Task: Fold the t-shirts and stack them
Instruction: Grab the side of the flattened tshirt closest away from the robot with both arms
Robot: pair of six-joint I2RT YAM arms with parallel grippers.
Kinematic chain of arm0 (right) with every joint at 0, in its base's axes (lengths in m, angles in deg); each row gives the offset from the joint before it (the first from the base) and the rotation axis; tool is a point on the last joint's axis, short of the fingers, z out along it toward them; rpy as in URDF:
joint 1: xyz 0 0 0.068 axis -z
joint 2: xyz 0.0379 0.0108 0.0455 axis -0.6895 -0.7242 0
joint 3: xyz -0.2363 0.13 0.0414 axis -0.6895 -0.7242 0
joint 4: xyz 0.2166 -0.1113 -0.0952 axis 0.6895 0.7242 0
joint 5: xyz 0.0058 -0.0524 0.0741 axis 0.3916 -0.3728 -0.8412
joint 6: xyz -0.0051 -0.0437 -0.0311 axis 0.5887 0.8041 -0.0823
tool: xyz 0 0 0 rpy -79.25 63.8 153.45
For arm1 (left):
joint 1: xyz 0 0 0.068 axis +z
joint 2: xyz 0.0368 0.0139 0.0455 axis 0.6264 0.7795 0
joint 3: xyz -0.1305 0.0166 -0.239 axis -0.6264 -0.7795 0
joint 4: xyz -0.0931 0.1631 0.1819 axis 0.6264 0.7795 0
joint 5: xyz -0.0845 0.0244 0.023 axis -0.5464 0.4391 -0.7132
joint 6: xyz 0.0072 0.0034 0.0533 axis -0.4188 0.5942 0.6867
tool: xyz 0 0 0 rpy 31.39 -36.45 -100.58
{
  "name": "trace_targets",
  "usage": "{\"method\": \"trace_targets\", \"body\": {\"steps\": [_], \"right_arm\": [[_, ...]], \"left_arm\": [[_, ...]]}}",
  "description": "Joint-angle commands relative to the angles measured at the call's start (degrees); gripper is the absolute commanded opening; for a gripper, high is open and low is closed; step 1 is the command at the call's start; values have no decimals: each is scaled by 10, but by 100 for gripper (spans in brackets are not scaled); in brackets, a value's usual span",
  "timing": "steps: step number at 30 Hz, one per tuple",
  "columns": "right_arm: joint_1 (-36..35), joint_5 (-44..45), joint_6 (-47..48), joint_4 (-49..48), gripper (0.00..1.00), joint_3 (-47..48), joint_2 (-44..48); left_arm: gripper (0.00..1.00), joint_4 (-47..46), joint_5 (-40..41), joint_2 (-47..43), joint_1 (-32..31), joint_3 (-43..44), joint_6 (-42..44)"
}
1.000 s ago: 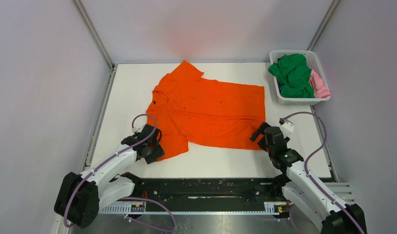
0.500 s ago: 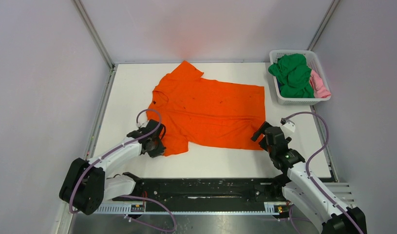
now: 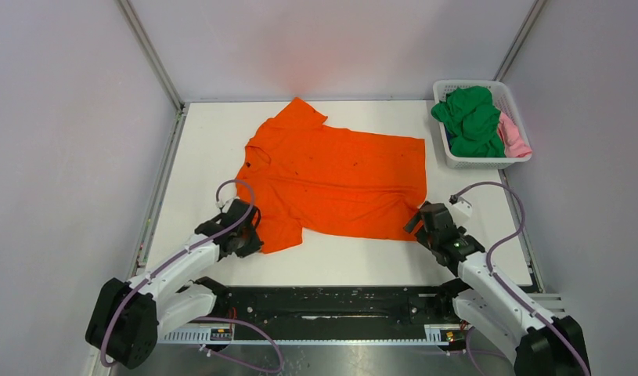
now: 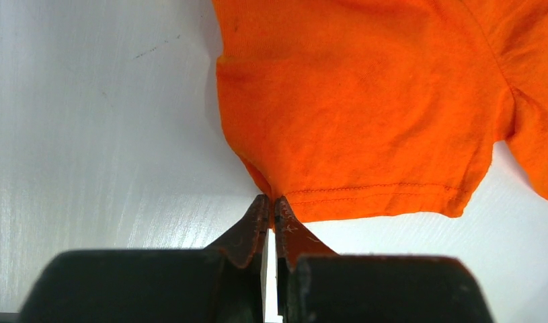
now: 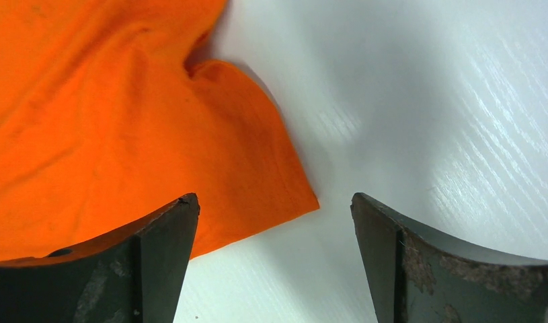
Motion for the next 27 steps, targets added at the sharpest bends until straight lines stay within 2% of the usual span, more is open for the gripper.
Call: {"method": "trace_targets", "body": {"steps": [1, 7, 12, 17, 20, 22, 27], "right_arm": [[2, -12, -32, -24, 90, -5, -51], [2, -15, -44, -60, 85, -1, -126], [2, -45, -43, -100, 73, 6, -174], [1, -64, -33, -107, 51, 12, -181], [2, -73, -26, -98, 20, 5, -158], [2, -81, -19, -71, 8, 2, -133], [1, -101, -7, 41, 0, -8, -38]], "left_arm": [[0, -16, -7, -22, -3, -5, 16], [0, -16, -11, -49, -2, -19, 18], [0, -15, -14, -53, -2, -20, 18], [0, -5, -10, -57, -2, -16, 13], [0, 12, -17, -63, -2, -11, 10], [0, 31, -35, -75, -2, -8, 3], [0, 97, -89, -149, -15, -19, -46]]}}
